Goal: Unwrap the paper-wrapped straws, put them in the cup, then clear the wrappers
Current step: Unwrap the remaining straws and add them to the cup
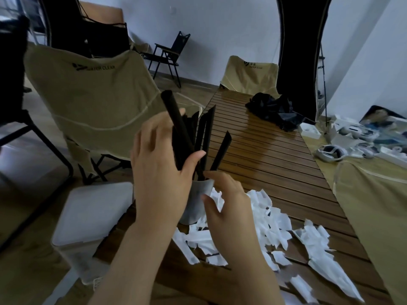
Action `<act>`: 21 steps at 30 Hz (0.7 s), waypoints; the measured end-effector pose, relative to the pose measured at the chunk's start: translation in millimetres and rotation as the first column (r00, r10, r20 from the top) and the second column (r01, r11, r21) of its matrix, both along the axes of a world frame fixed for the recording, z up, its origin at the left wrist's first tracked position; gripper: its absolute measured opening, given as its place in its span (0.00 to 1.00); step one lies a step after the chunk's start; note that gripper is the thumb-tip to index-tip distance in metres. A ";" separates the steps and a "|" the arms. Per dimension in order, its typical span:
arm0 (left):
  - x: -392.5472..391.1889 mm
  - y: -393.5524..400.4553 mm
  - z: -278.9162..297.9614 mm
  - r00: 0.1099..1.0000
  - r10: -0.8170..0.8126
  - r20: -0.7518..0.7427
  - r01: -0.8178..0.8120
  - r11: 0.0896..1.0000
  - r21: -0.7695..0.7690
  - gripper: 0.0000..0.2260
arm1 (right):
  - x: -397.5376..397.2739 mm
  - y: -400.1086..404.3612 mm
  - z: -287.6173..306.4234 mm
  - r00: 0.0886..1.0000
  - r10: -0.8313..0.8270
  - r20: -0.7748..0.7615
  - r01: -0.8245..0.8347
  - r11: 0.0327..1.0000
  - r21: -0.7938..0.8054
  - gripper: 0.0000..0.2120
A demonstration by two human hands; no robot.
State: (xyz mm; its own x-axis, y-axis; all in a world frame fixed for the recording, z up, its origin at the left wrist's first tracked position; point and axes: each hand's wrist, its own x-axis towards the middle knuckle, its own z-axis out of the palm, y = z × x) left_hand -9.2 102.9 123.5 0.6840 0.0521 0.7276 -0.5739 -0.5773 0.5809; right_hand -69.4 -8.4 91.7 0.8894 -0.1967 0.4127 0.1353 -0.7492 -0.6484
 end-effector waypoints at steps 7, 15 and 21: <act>2.7 -8.2 -11.1 0.953 -0.237 -0.190 0.221 0.970 -0.103 0.42 | -1.2 0.8 -1.0 1.000 0.017 0.025 -0.017 1.000 0.000 0.19; 16.1 -0.6 -39.8 0.790 -0.377 -0.484 0.361 0.923 -0.131 0.22 | 14.2 -5.2 -15.2 0.991 0.021 0.131 0.011 0.971 -0.238 0.08; 12.7 2.0 -37.8 0.731 -0.430 -0.530 0.455 0.886 -0.090 0.14 | 5.9 -28.1 -11.9 0.995 -0.031 0.099 0.045 0.989 -0.141 0.20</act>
